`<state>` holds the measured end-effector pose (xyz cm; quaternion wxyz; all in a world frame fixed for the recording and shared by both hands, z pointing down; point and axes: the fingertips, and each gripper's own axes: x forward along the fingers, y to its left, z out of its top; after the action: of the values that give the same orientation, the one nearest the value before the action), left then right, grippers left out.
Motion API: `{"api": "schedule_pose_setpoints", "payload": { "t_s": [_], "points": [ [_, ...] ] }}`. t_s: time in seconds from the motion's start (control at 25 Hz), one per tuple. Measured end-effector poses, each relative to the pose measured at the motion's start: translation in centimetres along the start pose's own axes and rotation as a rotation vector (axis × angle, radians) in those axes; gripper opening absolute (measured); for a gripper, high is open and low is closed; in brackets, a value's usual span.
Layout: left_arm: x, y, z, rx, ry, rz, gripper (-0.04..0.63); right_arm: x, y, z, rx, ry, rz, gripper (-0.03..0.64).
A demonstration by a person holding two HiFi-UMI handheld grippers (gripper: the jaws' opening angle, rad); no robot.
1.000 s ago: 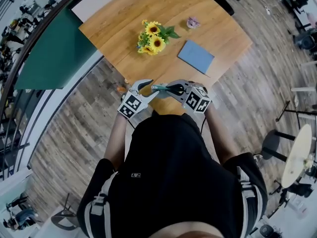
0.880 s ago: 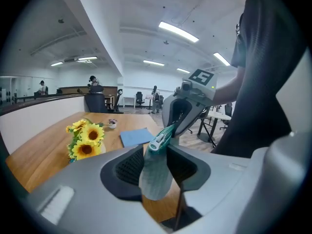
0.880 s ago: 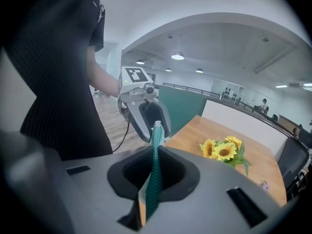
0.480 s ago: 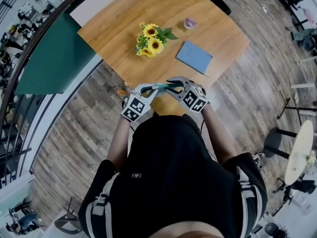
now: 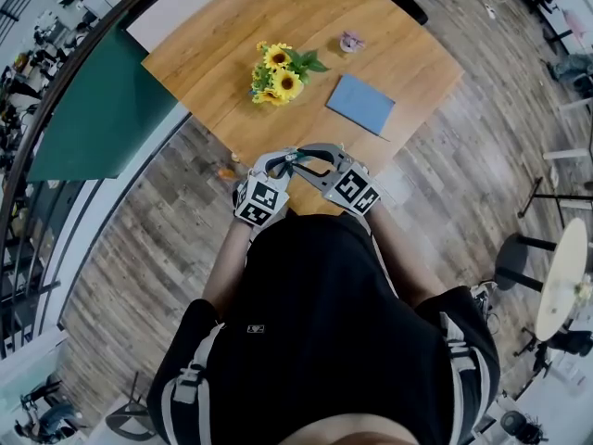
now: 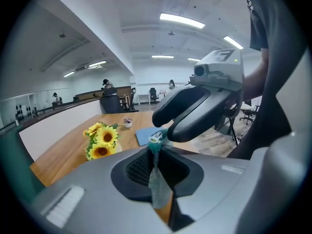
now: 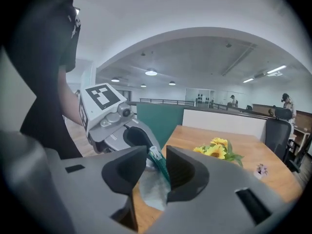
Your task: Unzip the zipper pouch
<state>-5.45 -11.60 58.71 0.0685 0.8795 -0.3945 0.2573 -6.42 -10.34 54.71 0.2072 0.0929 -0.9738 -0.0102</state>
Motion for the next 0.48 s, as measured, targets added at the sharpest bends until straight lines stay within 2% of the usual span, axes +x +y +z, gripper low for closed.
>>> {"api": "schedule_pose_setpoints", "payload": {
  "t_s": [0.28, 0.4, 0.48],
  "points": [
    [0.2, -0.9, 0.3, 0.047, 0.014, -0.008, 0.025, 0.9, 1.0, 0.8, -0.059, 0.024, -0.007, 0.109],
    [0.2, -1.4, 0.2, 0.069, 0.018, -0.017, 0.025, 0.8, 1.2, 0.3, -0.057, 0.043, -0.015, 0.061],
    [0.2, -1.6, 0.0, 0.079, 0.020, -0.022, 0.025, 0.7, 1.3, 0.0, -0.059, 0.062, -0.018, 0.055]
  ]
}}
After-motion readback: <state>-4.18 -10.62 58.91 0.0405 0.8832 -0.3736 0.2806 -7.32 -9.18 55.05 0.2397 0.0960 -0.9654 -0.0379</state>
